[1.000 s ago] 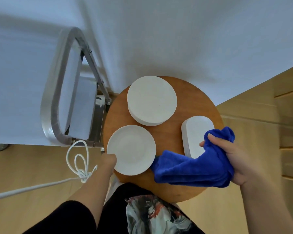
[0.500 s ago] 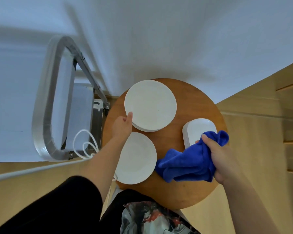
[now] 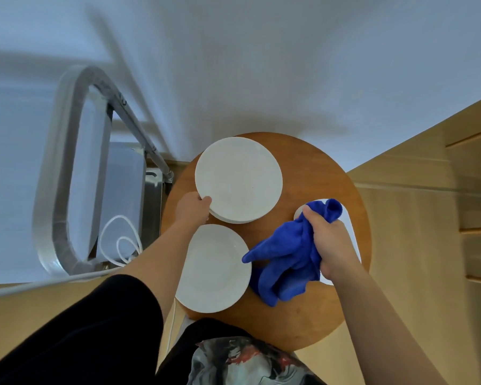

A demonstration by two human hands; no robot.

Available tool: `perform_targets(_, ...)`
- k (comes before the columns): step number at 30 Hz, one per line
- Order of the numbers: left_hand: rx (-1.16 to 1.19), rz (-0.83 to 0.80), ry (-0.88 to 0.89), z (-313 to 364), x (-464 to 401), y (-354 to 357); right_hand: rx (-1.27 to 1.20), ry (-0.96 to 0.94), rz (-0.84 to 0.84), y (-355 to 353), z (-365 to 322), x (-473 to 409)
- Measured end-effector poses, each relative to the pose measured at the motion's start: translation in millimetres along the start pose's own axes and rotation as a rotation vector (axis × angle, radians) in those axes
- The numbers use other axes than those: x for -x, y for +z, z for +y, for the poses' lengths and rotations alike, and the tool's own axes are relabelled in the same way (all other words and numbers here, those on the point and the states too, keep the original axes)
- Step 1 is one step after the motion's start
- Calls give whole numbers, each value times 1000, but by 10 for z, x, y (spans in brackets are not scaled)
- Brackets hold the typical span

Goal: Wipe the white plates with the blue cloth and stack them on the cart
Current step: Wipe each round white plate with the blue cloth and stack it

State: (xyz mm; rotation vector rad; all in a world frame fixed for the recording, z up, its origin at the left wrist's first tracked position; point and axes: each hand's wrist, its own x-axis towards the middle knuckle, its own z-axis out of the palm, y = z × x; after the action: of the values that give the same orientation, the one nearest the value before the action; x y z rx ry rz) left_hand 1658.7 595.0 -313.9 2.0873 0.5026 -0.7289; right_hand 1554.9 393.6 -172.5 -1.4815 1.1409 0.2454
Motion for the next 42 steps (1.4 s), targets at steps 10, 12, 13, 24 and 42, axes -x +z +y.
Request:
perform_targets(10, 798, -43, -219, 150, 205, -4, -172, 25, 52, -199, -60, -63)
perform_targets(12, 867, -116, -210, 158, 272, -23, -240, 26, 18, -271, -86, -55)
perform_targets(13, 894, -146, -192, 182, 317, -34, -275, 35, -2, -304, -113, -39)
perform_targets(24, 1081, -206, -27, 732, 995, -296, -695, -274, -133, -749, -900, 831)
perform_targets(42, 1128, -196, 368, 1226, 2160, -723, 941, -1346, -336, 384, -743, 1116)
